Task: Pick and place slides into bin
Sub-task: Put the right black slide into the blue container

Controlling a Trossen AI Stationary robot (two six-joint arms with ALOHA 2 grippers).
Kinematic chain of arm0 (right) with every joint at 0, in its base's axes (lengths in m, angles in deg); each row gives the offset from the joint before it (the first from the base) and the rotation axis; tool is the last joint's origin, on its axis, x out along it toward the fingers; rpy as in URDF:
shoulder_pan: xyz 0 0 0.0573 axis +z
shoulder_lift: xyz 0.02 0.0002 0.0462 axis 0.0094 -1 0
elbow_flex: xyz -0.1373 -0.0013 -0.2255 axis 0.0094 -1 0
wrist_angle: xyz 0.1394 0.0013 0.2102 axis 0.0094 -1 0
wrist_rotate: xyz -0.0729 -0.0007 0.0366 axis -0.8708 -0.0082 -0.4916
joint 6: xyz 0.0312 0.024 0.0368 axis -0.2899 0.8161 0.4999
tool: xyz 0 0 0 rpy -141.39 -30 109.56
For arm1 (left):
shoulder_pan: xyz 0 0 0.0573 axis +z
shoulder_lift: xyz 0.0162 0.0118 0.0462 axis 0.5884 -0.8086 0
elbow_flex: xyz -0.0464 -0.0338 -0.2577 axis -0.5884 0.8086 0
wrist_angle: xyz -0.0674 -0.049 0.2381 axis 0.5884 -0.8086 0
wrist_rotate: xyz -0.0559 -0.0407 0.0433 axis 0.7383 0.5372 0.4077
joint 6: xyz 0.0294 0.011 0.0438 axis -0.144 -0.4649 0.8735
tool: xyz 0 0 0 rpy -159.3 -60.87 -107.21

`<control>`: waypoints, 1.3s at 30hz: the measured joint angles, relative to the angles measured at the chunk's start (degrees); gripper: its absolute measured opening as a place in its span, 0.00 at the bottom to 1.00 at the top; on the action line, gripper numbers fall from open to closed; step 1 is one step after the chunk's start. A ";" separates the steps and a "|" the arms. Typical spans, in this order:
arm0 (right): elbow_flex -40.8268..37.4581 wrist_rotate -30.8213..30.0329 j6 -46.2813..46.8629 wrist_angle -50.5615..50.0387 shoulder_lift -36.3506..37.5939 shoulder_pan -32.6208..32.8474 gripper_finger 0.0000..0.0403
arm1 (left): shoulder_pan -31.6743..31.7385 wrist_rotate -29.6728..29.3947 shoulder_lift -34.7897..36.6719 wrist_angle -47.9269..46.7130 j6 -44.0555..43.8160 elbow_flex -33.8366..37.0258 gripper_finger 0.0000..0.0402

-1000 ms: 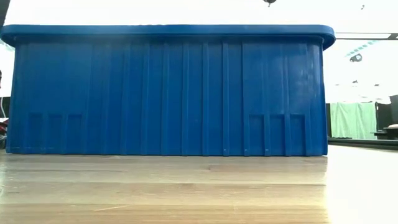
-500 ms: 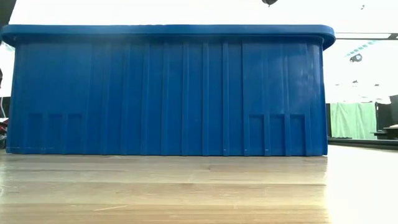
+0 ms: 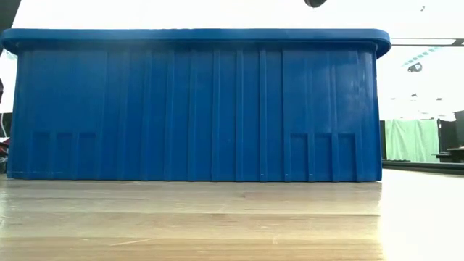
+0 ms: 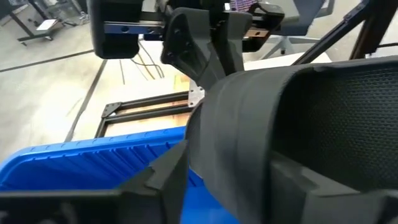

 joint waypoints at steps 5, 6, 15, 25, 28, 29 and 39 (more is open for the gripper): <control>0.00 -0.25 0.48 -0.05 0.02 -0.02 0.07 | 0.50 0.56 0.00 0.00 1.76 0.00 0.17; 0.00 -0.29 0.48 -0.06 0.02 -0.04 0.07 | 0.54 0.60 0.00 0.00 2.56 0.00 0.12; 0.53 -2.38 5.29 -0.68 0.10 0.01 0.20 | 1.87 3.67 0.35 -0.07 1.56 -0.28 0.01; 5.50 -14.74 8.62 -12.49 0.15 0.04 0.34 | 3.99 3.07 1.28 0.51 3.71 -0.91 0.00; 7.71 -19.77 11.49 -17.97 0.19 0.02 0.36 | 4.50 2.36 1.68 1.08 5.01 -1.15 0.00; 8.59 -20.78 11.97 -20.06 0.14 -0.01 0.36 | 4.68 1.78 1.87 1.74 5.02 -1.29 0.00; 16.15 -29.66 19.89 -30.14 0.04 -0.06 0.34 | 6.01 -14.59 1.82 3.87 12.68 -1.16 0.00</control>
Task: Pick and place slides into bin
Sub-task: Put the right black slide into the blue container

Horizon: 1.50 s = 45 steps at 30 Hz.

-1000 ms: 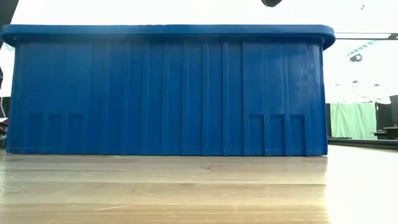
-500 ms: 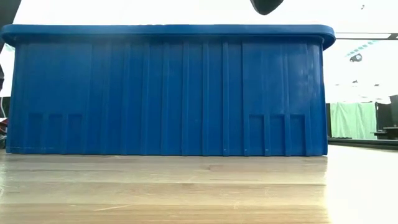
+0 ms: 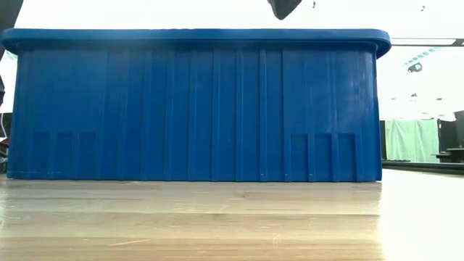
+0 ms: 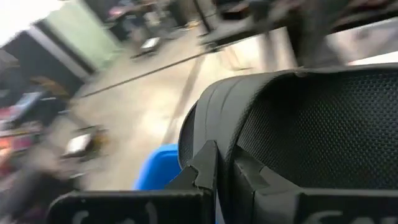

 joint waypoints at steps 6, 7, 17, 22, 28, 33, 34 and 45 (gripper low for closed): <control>1.97 -0.19 3.20 -0.95 0.08 0.06 0.32 | 2.57 -6.95 -3.33 0.04 2.51 0.34 0.00; 2.06 -0.20 3.37 -0.95 0.07 0.05 0.32 | 3.02 -7.61 -3.96 -0.03 2.75 0.39 0.00; 1.73 -0.21 4.24 -1.15 0.07 0.06 0.31 | 5.59 -19.81 -11.36 0.00 9.15 1.81 0.00; 1.68 -0.20 4.24 -1.24 0.07 0.06 0.30 | 6.23 -19.76 -15.11 0.14 13.46 2.12 0.00; 1.66 -0.19 4.24 -1.37 0.14 0.06 0.28 | 7.12 -19.79 -18.97 0.11 18.39 2.19 0.00; 1.64 -0.19 4.44 -3.47 0.14 0.06 0.27 | 8.46 -19.77 -20.85 0.98 18.76 2.95 0.00; 1.64 -0.19 4.86 -3.94 0.14 0.06 0.27 | 8.76 -19.75 -21.11 1.61 18.76 3.06 0.00; 1.62 -0.17 6.80 -5.59 0.14 0.06 0.25 | 11.22 -16.06 -22.40 8.41 19.31 9.65 0.00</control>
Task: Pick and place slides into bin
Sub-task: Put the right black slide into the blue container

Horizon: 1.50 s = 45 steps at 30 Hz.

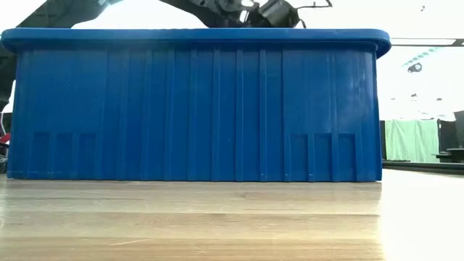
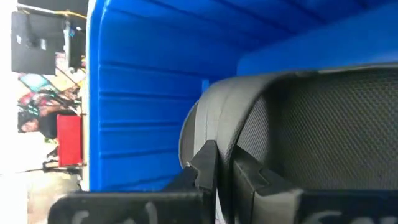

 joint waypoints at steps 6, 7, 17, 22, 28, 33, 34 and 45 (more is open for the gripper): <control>0.02 -0.02 -0.04 -0.88 0.11 0.00 0.24 | 1.39 0.10 0.00 11.40 5.65 8.76 0.00; 0.02 0.00 -0.03 -1.08 0.11 0.00 0.24 | 1.62 0.02 0.00 12.94 5.80 9.88 0.00; 0.07 -0.02 -0.08 -1.22 0.33 0.00 0.25 | 2.85 -0.29 0.02 14.64 5.48 14.47 0.00; 0.04 -0.02 -0.05 -1.22 0.33 0.00 0.23 | 3.52 4.64 0.02 14.50 5.34 16.23 0.00; 0.04 -0.04 0.02 -1.18 0.28 0.00 0.22 | 4.07 3.53 -0.11 17.56 5.41 18.83 0.00; 0.04 -0.02 0.38 -1.18 0.28 0.00 0.22 | 4.78 1.20 -0.19 19.49 5.38 18.81 0.00; 0.04 -0.02 0.39 -1.16 0.28 0.00 0.22 | 4.89 0.55 -0.47 20.87 5.41 18.81 0.00; 0.04 -0.04 1.89 -1.14 0.28 0.00 0.19 | 6.11 3.03 -0.61 23.27 5.39 19.28 0.00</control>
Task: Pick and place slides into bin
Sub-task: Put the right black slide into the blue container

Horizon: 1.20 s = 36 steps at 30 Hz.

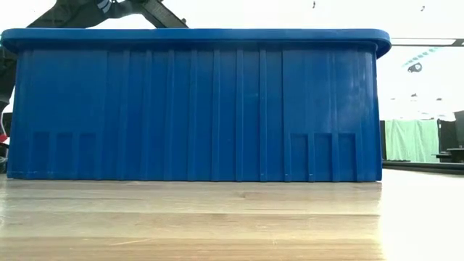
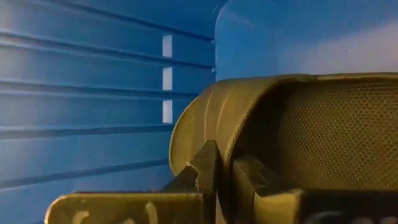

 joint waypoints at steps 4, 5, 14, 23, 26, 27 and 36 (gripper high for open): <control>0.00 0.00 0.01 -0.01 0.00 0.00 0.20 | 0.11 1.93 -0.02 0.00 -0.03 -0.08 0.00; 0.00 0.00 0.01 0.00 0.00 0.00 0.20 | 0.19 2.31 -0.02 -0.02 -0.03 -0.08 0.01; 0.00 0.02 -0.01 -0.02 0.00 0.00 0.17 | 0.73 5.93 -0.02 -0.07 -1.56 -0.60 0.27; 0.00 0.02 -0.01 -0.02 0.00 0.00 0.19 | 0.72 6.82 0.60 -0.50 -1.64 -1.91 0.64; 0.00 0.02 -0.03 -0.04 0.00 0.00 0.19 | 0.76 7.24 0.99 -1.86 -1.63 -2.36 0.71; 0.00 0.02 -0.05 -0.04 0.00 0.00 0.18 | 0.82 7.24 1.01 -2.24 -1.63 -2.47 0.73; -0.02 0.02 -0.03 -0.04 0.02 0.00 0.17 | 0.79 7.44 1.01 -8.25 -1.62 -2.66 0.77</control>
